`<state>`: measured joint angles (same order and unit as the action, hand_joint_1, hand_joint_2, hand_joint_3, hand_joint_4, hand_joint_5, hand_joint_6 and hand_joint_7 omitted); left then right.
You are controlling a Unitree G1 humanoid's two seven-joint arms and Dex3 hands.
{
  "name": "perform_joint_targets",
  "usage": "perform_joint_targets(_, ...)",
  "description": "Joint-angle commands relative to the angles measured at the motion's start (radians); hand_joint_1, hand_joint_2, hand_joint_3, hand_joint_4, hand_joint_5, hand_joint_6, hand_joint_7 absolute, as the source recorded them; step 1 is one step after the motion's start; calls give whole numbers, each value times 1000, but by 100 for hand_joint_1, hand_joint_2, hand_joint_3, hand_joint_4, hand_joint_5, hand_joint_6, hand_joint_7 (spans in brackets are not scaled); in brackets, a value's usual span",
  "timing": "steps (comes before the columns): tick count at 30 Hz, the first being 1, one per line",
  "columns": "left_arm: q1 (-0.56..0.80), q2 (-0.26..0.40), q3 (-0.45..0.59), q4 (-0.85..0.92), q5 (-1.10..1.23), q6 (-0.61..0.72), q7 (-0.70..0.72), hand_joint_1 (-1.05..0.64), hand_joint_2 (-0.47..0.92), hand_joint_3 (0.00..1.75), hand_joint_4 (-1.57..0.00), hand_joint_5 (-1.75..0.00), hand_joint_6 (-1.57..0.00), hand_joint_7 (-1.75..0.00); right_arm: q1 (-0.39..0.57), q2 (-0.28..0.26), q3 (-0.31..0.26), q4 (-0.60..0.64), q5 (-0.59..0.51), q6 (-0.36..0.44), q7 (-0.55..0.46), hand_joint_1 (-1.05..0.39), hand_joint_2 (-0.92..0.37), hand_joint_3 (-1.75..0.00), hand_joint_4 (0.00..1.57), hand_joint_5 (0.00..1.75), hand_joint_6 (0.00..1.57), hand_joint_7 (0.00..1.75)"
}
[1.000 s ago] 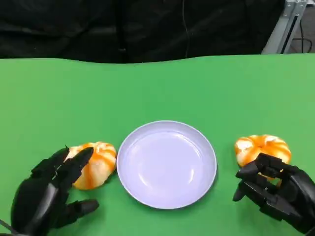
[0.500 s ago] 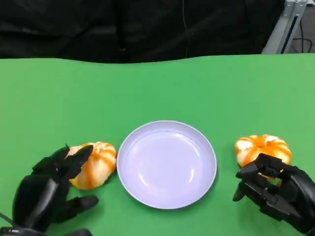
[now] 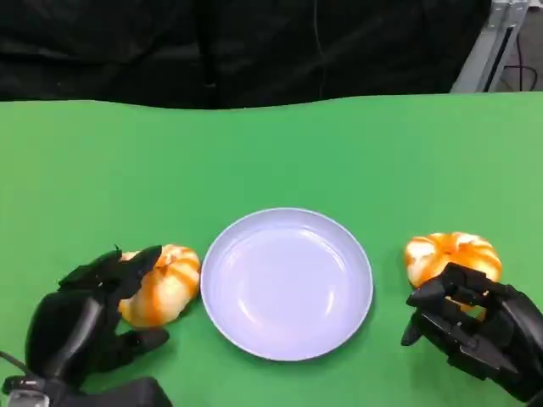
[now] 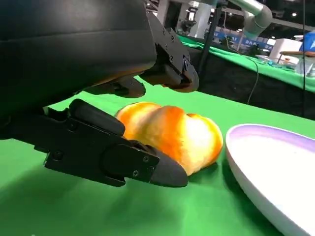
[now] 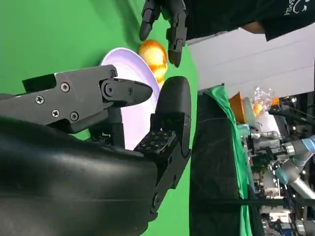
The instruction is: Grasp the bread from the table and place it into the plate.
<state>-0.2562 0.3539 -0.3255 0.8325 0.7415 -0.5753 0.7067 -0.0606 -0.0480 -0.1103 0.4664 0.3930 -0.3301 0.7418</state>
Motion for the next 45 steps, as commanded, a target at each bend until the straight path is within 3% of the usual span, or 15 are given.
perform_joint_targets(1, -25, 0, -17, 34, -12, 6, -23, -63, 92, 9, -42, -1, -45, -1, 4, -11, -10, -6, 4, -2, 2, -7, -92, -33, 58, 153, 72, 99)
perform_joint_targets(22, -64, -17, -52, 79, -22, 42, -64, -59, 92, 10, -42, 0, -45, 0, 7, -7, -8, -13, -2, -6, -6, -7, -92, -32, 58, 155, 71, 100)
perform_joint_targets(23, -66, -16, -56, 83, -19, 43, -63, -35, 91, 7, -42, 0, -45, 0, 7, -7, -8, -14, -2, -5, -7, -6, -92, -33, 58, 155, 71, 100)
perform_joint_targets(24, -67, -15, -58, 87, -17, 43, -61, -26, 92, 5, -41, 0, -45, 0, 7, -7, -8, -15, -2, -4, -7, -6, -92, -33, 58, 155, 71, 100)
perform_joint_targets(30, -68, -15, -64, 93, -24, 42, -67, 0, 92, 3, -41, 0, -47, -1, 5, -7, -6, -16, -2, -5, -7, -5, -92, -34, 57, 157, 70, 101)
perform_joint_targets(39, -67, -15, -74, 84, -34, 56, -64, 3, 92, 2, -42, 0, -48, 0, 6, -6, -5, -17, -1, -4, -7, -5, -92, -33, 57, 158, 69, 103)
perform_joint_targets(42, -62, -22, -73, 72, -37, 67, -55, 6, 92, 13, -65, -7, -66, -5, 5, -6, -5, -15, -2, -10, -6, -4, -92, -35, 57, 157, 69, 103)
perform_joint_targets(45, -62, -24, -72, 71, -40, 67, -52, 6, 92, 15, -74, -11, -74, -7, 5, -6, -5, -14, -3, -12, -5, -5, -91, -36, 57, 157, 69, 103)
